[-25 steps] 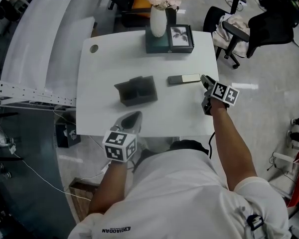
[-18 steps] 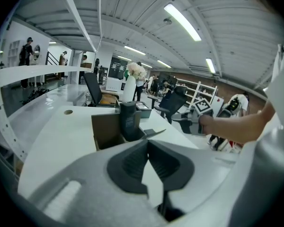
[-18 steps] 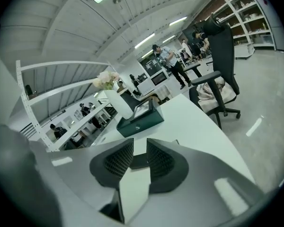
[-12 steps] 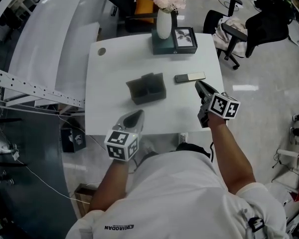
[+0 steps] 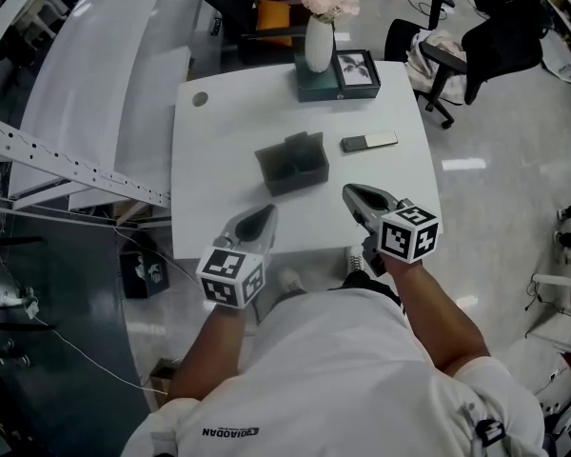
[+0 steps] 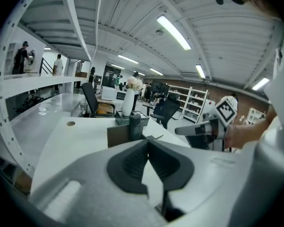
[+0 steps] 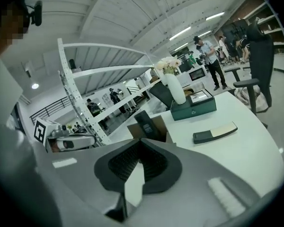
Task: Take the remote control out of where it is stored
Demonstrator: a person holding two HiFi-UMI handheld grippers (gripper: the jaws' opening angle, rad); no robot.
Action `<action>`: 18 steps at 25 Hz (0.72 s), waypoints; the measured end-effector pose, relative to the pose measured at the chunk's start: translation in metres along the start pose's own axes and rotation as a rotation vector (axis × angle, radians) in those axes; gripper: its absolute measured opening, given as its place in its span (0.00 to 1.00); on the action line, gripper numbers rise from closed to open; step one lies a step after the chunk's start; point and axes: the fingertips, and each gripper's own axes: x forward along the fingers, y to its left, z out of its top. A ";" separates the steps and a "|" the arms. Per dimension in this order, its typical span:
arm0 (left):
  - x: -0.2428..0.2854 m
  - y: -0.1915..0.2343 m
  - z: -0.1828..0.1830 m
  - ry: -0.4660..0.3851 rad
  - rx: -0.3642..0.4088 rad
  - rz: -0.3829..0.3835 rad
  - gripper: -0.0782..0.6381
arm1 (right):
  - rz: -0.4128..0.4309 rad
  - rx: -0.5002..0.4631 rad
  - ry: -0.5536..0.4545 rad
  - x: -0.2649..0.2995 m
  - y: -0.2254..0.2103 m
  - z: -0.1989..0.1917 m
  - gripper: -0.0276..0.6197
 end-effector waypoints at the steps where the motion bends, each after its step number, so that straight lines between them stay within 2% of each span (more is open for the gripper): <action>1: -0.004 -0.001 0.001 -0.003 0.006 -0.003 0.11 | 0.004 -0.020 0.006 -0.001 0.007 -0.004 0.05; 7: -0.013 -0.002 -0.015 0.033 0.015 -0.023 0.11 | 0.005 -0.162 0.029 0.000 0.035 -0.026 0.05; 12: -0.014 -0.004 -0.021 0.047 0.028 -0.038 0.11 | 0.003 -0.186 0.049 0.005 0.043 -0.035 0.05; 18: -0.015 0.000 -0.019 0.052 0.065 -0.018 0.11 | -0.001 -0.216 0.056 0.009 0.044 -0.028 0.05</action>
